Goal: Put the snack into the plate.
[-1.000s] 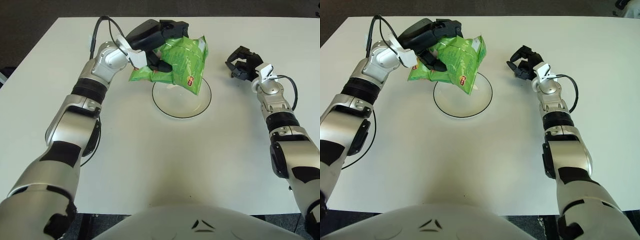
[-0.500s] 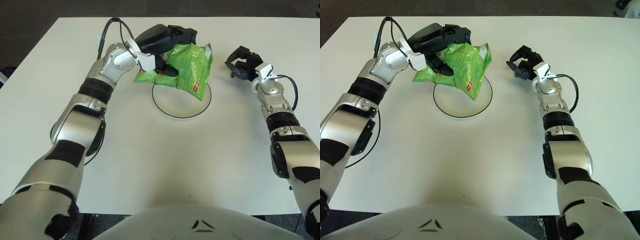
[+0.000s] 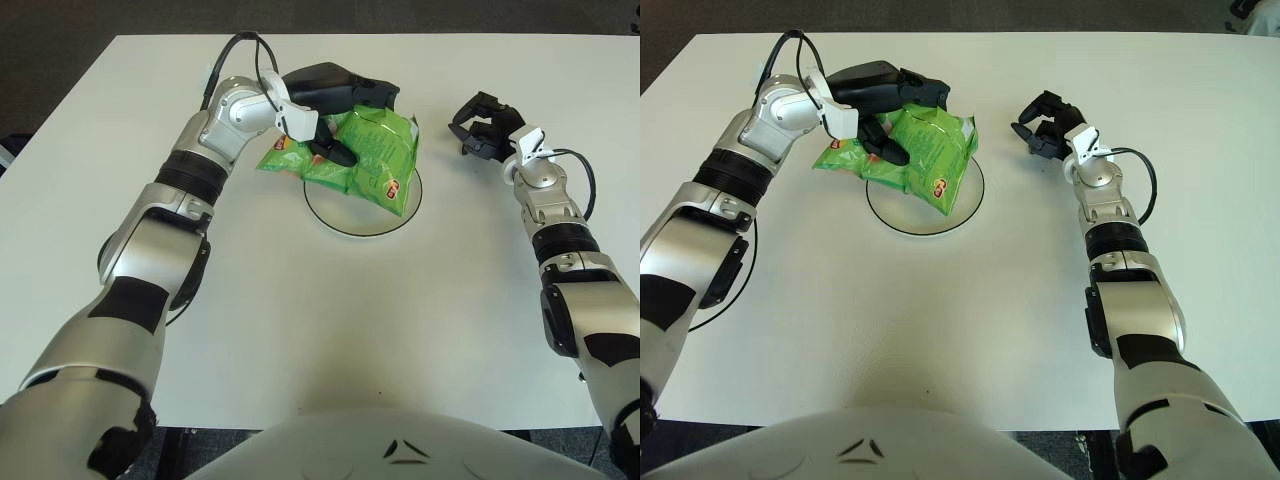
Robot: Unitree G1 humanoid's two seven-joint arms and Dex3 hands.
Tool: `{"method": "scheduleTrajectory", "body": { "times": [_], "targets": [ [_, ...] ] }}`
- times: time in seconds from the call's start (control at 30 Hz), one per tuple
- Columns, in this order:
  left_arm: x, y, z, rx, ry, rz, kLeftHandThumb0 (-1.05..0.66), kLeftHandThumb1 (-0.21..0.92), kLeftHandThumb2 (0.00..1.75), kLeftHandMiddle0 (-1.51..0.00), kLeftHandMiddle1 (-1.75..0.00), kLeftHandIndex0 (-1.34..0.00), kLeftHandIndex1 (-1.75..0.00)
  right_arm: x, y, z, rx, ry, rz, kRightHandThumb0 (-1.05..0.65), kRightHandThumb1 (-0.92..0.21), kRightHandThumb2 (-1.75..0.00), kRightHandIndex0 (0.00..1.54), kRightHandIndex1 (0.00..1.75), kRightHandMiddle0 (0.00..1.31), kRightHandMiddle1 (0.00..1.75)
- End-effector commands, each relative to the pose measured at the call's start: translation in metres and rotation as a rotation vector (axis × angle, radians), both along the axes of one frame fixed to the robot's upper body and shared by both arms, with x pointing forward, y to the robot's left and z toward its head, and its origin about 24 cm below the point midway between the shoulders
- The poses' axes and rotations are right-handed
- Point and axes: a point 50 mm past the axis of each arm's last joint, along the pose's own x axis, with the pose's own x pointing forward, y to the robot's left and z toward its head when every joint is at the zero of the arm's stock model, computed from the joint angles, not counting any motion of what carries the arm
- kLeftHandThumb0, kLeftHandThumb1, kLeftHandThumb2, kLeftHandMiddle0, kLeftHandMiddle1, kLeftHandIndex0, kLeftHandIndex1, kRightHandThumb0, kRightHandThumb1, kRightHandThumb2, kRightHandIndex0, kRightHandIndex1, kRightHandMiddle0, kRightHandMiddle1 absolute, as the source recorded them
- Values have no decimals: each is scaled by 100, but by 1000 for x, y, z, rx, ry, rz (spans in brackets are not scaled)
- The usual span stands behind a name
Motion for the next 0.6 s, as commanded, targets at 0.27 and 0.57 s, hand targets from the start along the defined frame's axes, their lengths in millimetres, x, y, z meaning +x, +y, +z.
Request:
{"method": "scheduleTrajectory", "body": {
  "times": [0.27,0.57],
  "targets": [
    [-3,0,13,-35,-9,-26,-64,92,7,-70,-18,-48,-30,-22,-7,-64,-69,273,-31,-36,-92,-35,65,166,38,157],
    [-3,1,17,-54,-10,-27,-63,92,9,-67,-3,-46,-13,-22,-7,-64,-73,273,-30,-36,-92,-35,65,166,39,157]
  ]
}}
